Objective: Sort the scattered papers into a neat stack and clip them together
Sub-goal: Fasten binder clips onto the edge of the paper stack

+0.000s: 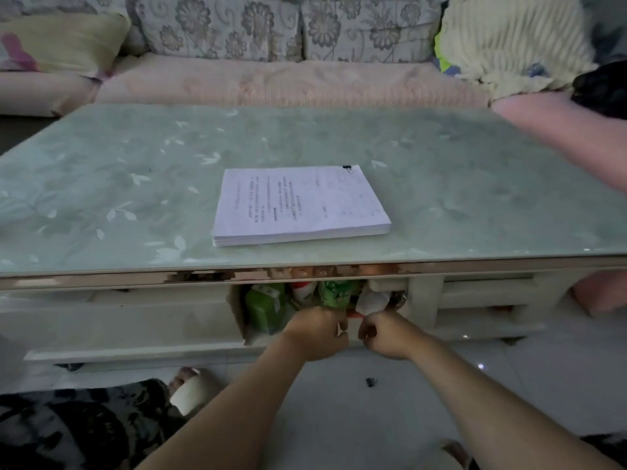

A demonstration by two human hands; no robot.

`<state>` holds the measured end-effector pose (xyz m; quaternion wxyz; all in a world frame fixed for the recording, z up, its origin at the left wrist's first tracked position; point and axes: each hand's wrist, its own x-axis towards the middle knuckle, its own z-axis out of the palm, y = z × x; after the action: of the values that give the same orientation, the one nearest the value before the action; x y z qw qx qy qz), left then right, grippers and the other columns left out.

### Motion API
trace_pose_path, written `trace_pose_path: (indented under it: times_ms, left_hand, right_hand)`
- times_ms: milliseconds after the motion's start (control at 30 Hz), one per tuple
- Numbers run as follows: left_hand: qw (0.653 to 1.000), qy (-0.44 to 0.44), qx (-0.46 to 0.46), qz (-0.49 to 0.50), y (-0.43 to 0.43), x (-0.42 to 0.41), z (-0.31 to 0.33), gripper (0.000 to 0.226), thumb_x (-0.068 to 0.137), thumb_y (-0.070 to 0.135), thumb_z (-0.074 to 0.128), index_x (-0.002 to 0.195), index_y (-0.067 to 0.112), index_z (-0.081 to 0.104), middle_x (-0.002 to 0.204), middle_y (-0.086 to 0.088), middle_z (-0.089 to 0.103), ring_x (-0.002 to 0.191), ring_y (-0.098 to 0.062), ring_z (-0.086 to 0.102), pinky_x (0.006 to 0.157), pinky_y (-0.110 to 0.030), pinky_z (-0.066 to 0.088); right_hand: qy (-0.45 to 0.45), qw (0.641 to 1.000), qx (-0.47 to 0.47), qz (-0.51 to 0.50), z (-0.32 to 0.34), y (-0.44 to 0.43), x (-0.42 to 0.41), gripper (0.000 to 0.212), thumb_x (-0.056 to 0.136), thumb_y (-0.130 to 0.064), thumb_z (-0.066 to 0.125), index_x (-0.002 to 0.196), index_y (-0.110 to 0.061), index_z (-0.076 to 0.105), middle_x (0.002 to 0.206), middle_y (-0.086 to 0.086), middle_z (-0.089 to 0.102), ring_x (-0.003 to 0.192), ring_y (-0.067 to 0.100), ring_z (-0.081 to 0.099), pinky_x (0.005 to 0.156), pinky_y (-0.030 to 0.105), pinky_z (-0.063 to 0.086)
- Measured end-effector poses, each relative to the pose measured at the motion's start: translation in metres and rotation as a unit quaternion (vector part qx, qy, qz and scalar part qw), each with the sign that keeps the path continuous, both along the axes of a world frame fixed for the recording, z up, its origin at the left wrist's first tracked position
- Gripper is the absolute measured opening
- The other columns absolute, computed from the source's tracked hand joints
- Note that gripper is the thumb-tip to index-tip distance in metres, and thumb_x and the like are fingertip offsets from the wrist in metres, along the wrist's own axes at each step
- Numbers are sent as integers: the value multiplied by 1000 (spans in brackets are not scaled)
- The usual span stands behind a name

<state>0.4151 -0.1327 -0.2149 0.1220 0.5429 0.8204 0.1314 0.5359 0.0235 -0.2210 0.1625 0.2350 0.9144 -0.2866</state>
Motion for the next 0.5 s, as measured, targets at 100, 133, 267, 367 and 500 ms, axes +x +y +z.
trace_pose_path:
  times_ms: [100,133,267,367,500]
  left_hand:
    - [997,-28,-76,5,23,0,-47,31,89,41,50,117,30,59,114,4,67,105,-19,61,86,-30,49]
    - [995,-37,-93,1,31,2,-62,32,90,39,49,119,30,58,117,2,65,107,-21,59,88,-32,48]
    - [982,-123,-144,20,59,9,-117,29,89,32,53,117,28,58,115,3,62,108,-19,58,90,-33,50]
    - [965,-180,-190,16,71,11,-157,29,89,27,55,117,24,58,114,0,62,108,-21,58,91,-35,50]
    - [953,-204,-224,8,78,15,-195,36,90,27,57,125,22,55,124,-1,58,113,-22,55,95,-35,47]
  right_hand:
    - [-34,999,-12,-28,-45,18,4,24,85,-22,62,107,-26,72,112,-5,65,102,15,61,87,28,52]
    - [-48,998,-15,-35,-62,24,5,25,86,-21,64,110,-26,70,112,-3,64,102,15,61,86,28,52]
    - [-98,991,-59,-63,-126,40,16,34,84,-23,74,117,-22,66,115,1,62,105,18,61,88,29,52]
    - [-115,987,-79,-85,-165,44,18,34,82,-28,77,114,-20,66,113,1,62,104,20,61,87,30,52]
    - [-126,978,-116,-119,-217,42,22,10,80,-16,75,80,-20,66,95,5,67,96,28,65,87,41,56]
